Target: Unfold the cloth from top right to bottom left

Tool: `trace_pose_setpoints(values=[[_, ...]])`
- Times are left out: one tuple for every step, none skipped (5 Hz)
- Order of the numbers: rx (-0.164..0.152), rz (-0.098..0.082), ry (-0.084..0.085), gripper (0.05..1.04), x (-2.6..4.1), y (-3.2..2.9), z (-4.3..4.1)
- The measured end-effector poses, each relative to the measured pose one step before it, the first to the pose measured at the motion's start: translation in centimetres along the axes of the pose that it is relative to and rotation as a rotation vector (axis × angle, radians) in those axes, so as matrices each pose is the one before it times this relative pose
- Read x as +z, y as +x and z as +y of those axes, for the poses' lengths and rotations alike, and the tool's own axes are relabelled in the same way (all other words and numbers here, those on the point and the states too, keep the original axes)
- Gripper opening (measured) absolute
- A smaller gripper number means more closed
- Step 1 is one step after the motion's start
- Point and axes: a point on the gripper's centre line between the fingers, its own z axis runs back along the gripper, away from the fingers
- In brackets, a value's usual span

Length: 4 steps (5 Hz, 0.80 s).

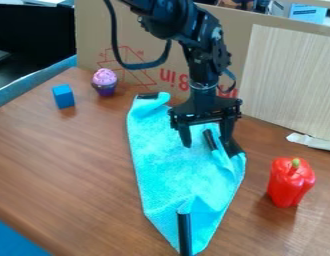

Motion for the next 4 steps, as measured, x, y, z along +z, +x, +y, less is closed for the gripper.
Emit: trace_pose_setpoints(values=[[-0.0012, 0.0021, 0.0137, 0.955, -0.518, -0.145, -0.133], [0.0020, -0.0094, 0.0009, 0.677, -0.626, -0.018, -0.150], [-0.0070, 0.0015, -0.0016, 0.377, 0.000, -0.023, -0.025], [-0.0009, 0.0065, -0.0072, 0.171, 0.085, -0.081, -0.132]])
